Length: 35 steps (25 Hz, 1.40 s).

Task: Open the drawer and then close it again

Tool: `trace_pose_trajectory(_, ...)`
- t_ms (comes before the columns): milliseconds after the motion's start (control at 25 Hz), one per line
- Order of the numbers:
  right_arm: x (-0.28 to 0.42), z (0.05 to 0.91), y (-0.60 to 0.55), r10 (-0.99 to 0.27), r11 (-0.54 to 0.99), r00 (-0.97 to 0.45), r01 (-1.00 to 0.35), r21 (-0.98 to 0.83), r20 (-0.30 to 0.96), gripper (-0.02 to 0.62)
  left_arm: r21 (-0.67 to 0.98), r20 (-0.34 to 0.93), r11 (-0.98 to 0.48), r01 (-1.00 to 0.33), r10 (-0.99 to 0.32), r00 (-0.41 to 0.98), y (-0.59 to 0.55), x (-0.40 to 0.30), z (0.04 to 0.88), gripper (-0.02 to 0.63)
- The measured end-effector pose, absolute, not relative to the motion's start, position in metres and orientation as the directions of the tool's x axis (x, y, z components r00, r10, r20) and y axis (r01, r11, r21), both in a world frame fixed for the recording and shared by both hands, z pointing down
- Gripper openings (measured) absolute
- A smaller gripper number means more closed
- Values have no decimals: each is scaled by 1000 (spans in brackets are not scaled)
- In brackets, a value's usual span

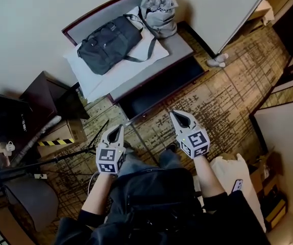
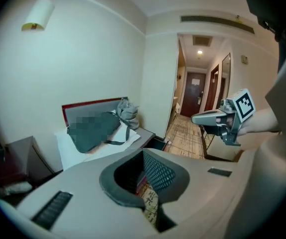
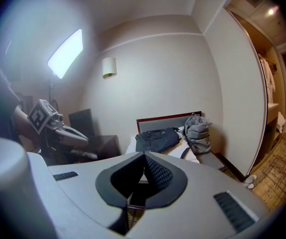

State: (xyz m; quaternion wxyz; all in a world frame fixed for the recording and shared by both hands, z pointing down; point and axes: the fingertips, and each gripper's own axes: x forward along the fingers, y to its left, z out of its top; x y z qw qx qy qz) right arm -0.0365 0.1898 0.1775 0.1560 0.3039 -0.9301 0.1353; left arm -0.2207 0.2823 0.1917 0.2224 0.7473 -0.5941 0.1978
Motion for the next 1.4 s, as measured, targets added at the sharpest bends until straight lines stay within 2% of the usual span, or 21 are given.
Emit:
trace_pose_trajectory(120, -36, 178, 196, -518, 783, -766, -604, -150, 380, 0, 132, 545, -155, -979, -814, 202, 289, -227, 191, 0)
trace_pose_trajectory(360, -29, 184, 199, -526, 768, -756, -619, -164, 389, 0, 63, 527, -166, -984, -832, 174, 291, -230, 181, 0)
trace_pose_trajectory(520, -30, 182, 198, -535, 762, -753, -626, -165, 383, 0, 105, 505, -155, -982, -843, 186, 293, -232, 176, 0)
trace_pose_trajectory(1400, 6, 185, 188, -545, 748, -748, -638, -184, 378, 0, 75, 531, -236, -969, -813, 239, 266, -190, 178, 0)
